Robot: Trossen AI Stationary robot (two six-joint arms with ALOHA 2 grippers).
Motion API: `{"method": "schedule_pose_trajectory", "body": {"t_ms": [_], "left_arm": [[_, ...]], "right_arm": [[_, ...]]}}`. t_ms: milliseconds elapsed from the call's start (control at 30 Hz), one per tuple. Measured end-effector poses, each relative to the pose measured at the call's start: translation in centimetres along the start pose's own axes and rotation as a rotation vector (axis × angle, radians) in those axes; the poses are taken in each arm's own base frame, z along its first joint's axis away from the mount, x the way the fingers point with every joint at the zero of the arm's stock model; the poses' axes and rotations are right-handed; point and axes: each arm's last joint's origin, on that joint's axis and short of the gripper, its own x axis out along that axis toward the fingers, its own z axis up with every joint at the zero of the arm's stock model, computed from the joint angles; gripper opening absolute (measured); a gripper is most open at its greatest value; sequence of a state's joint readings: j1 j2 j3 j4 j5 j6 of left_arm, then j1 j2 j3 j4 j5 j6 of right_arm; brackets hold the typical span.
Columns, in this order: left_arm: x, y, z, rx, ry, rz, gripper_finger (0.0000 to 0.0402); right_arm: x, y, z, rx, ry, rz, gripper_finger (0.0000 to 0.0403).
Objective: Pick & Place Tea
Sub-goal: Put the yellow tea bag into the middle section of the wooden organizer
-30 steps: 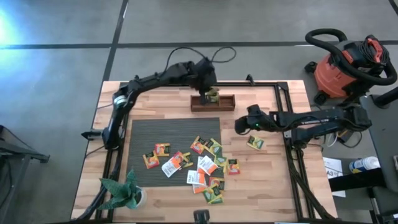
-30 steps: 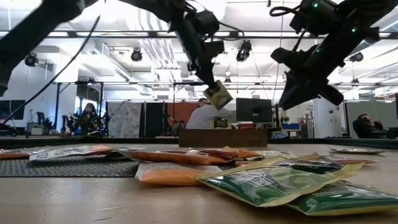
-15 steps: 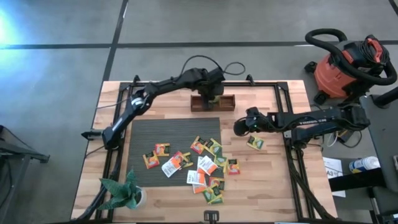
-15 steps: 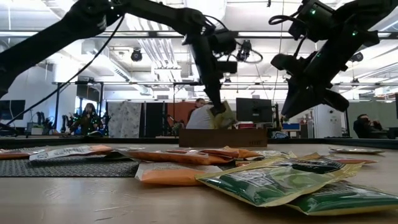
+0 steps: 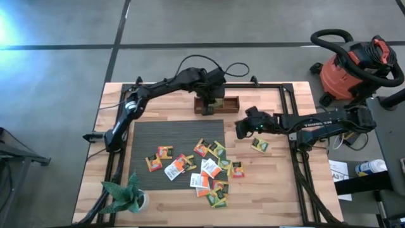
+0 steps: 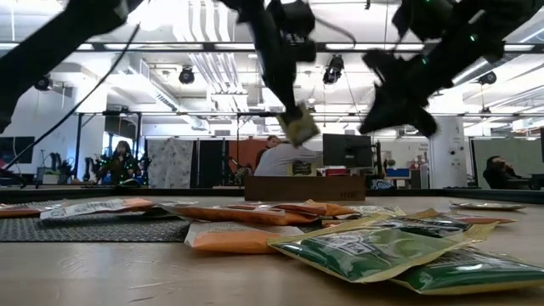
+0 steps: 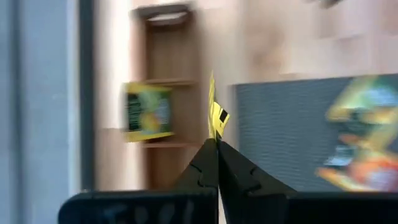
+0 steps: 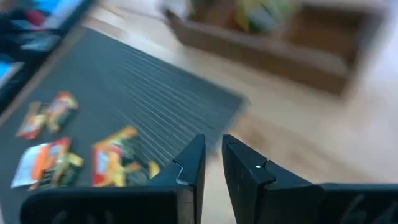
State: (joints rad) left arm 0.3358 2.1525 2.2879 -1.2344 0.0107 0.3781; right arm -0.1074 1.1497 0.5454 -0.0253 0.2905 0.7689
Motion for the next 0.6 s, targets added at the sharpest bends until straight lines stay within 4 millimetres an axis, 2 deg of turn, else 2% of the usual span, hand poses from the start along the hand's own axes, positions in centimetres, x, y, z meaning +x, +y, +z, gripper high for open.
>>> {"method": "schedule_pose_trajectory", "body": {"t_ms": [133,333,433,600], "left_arm": [[-2.3,-2.6,0.2,0.015,-0.012,-0.084,0.0000],[-3.0,-5.6,0.7,0.096,-0.006,-0.120,0.0000],[-3.0,-6.4,1.1,0.121,-0.026,-0.117,0.0000],[-3.0,-6.4,1.4,0.125,-0.054,-0.107,0.0000]], "right_arm": [[-0.5,1.7,2.0,-0.209,-0.110,0.082,0.0054],[-1.4,3.7,4.2,-0.402,-0.155,0.166,0.0054],[-1.7,4.1,4.7,-0.443,-0.148,0.176,0.0054],[-1.8,4.2,4.8,-0.454,-0.121,0.177,0.0054]]}}
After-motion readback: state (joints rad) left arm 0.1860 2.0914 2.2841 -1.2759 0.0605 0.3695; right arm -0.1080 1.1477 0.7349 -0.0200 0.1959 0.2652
